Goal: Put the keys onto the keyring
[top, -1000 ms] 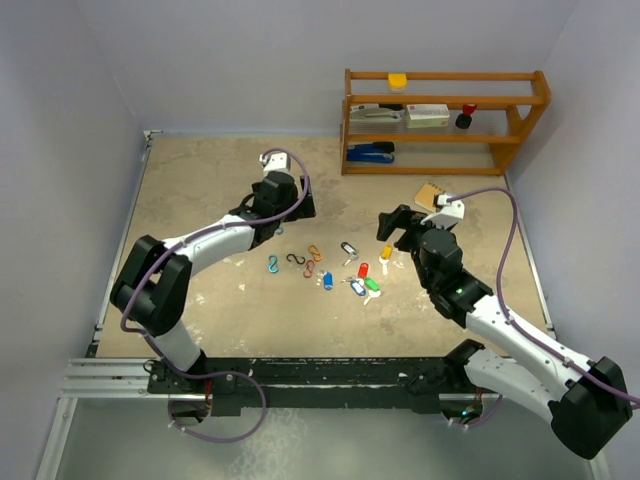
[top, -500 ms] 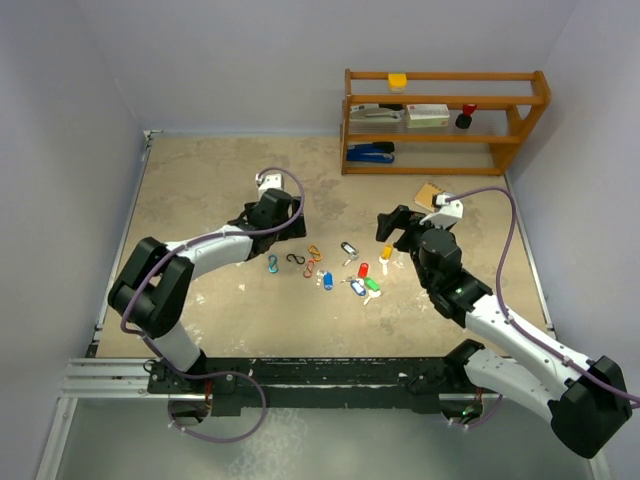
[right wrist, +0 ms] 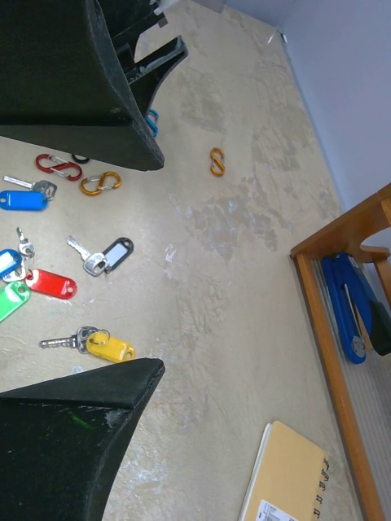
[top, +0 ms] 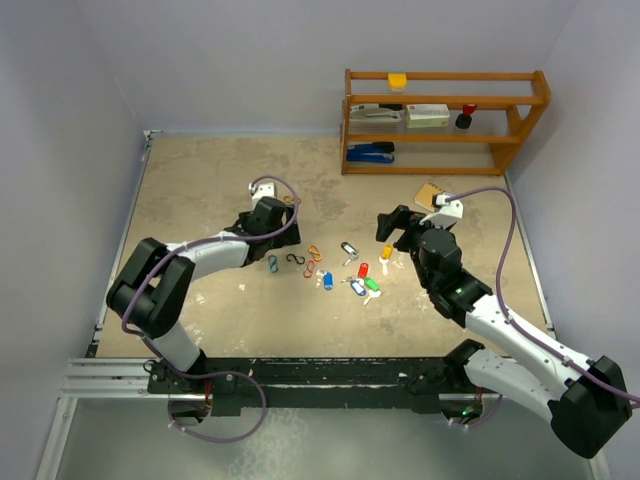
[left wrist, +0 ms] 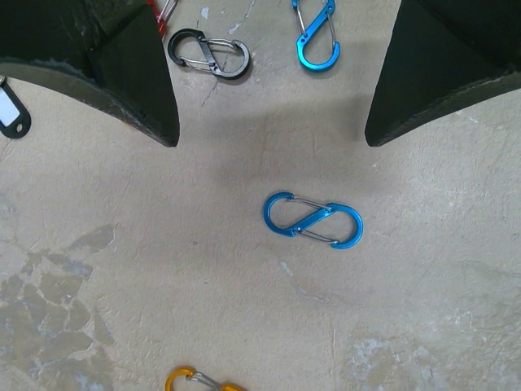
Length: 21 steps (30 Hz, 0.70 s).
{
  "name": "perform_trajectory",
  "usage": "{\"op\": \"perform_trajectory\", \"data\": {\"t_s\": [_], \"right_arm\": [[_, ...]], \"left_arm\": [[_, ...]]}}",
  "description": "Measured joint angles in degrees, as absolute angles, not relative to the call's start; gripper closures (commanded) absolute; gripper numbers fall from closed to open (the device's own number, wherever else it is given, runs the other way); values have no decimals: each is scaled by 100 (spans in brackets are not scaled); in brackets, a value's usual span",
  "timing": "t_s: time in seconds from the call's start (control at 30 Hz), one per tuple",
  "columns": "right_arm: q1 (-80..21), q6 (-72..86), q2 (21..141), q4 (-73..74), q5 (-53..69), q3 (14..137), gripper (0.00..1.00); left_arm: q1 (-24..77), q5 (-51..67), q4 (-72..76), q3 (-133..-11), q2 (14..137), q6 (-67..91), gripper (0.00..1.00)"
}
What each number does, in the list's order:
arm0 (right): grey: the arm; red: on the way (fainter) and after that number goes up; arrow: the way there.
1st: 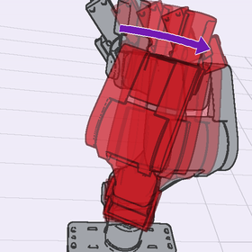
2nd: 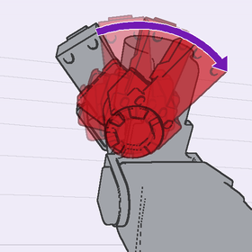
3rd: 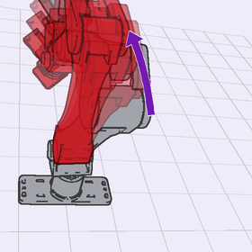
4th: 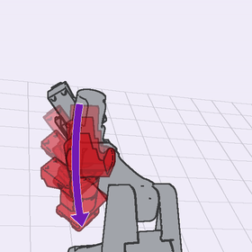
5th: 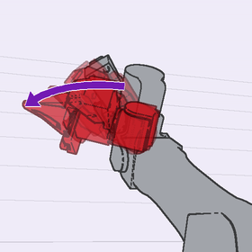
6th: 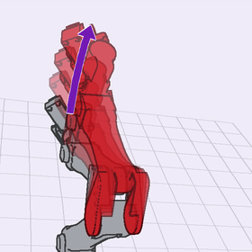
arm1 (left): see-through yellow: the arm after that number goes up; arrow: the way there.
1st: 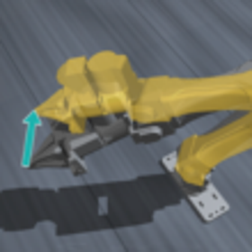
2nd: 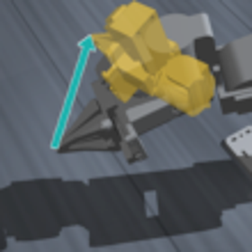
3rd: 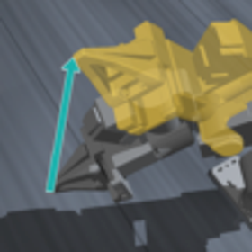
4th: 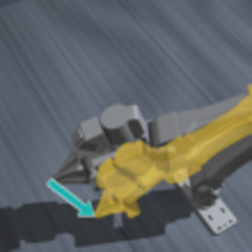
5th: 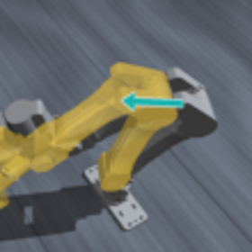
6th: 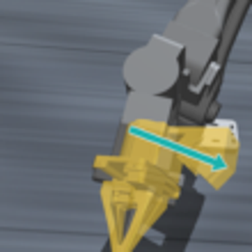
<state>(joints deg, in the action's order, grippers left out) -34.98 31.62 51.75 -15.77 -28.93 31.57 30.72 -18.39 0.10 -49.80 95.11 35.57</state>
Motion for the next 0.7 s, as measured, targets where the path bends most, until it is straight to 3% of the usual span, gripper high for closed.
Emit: {"op": "perform_trajectory", "data": {"t_s": [0.3,0.7], "right_arm": [[-3498,3153,5301,-1562,-2897,3170,0],[-3498,3030,7271,-510,-2438,4423,0]], "left_arm": [[2915,-1629,336,-4978,9747,3605,6],[2812,-1479,672,-5194,10095,3627,6]]}}
